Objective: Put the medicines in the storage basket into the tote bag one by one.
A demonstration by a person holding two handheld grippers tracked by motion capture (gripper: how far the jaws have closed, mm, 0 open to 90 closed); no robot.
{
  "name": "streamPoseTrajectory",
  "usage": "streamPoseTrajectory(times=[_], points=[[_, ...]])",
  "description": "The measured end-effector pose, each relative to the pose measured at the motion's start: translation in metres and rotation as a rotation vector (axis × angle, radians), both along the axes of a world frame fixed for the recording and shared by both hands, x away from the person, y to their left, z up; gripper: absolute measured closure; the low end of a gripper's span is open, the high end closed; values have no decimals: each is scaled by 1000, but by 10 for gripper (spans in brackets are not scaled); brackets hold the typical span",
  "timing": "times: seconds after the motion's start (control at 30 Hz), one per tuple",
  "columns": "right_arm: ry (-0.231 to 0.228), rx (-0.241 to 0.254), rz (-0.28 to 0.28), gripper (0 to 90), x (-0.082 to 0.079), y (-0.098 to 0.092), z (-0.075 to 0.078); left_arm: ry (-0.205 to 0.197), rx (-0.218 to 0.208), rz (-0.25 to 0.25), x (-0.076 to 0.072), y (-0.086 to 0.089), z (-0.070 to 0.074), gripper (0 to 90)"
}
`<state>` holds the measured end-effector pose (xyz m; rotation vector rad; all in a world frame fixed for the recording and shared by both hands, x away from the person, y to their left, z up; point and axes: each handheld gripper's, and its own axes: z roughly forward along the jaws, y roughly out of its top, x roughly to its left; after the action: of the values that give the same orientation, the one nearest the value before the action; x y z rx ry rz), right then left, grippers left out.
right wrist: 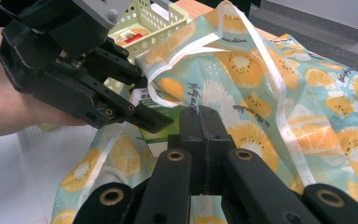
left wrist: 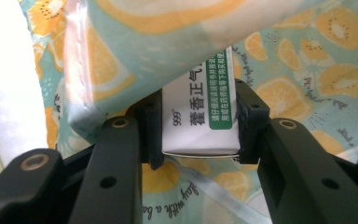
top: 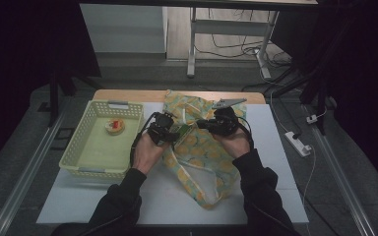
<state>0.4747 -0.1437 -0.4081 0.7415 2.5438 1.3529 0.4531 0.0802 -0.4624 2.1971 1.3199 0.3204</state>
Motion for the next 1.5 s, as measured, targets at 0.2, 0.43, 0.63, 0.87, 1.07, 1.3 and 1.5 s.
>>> streamPoseTrajectory(times=[0.2, 0.43, 0.63, 0.87, 1.07, 1.3, 1.5], points=[[3, -1, -7, 900, 1, 0, -1, -5, 26, -12, 4, -2, -5, 615], [-1, 3, -14, 900, 2, -2, -2, -29, -11, -47, 2, 1, -5, 531], [-3, 7, -17, 900, 2, -2, -2, -48, -14, -96, -5, 0, -1, 412], [-5, 10, -16, 900, 1, -2, -1, -79, -18, -133, -21, 8, 9, 335], [-5, 9, -16, 900, 1, -1, -2, -73, -77, -154, -36, 24, 16, 269], [-2, 8, -15, 900, 1, -1, -2, -51, -125, -156, -44, 41, 19, 189], [0, 7, -13, 900, 1, -1, -2, -42, -181, -154, -46, 59, 18, 95]])
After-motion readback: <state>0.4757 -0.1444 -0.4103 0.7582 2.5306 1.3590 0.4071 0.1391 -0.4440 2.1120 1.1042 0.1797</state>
